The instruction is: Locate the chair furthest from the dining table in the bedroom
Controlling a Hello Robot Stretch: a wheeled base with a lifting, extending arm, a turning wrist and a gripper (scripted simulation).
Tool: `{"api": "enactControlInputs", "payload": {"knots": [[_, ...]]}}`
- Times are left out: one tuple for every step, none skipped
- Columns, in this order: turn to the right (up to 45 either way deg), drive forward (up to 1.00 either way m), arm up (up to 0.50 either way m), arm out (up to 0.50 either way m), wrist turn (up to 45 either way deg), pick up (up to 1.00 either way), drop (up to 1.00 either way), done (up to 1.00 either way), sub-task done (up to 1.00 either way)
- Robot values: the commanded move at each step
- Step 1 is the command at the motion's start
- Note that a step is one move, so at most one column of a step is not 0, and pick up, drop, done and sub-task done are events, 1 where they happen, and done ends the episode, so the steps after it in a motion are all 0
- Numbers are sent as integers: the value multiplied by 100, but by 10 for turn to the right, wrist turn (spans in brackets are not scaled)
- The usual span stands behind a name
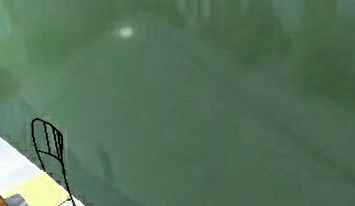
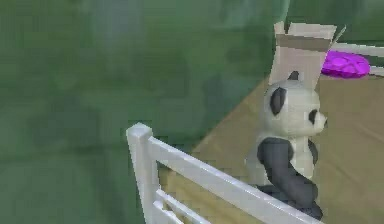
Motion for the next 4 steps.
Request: {"api": "enactControlInputs", "payload": {"knots": [[-450,0,0,0,0,0,0,0,0],[-450,0,0,0,0,0,0,0,0],[-360,0,0,0,0,0,0,0,0],[-30,0,0,0,0,0,0,0,0]]}}
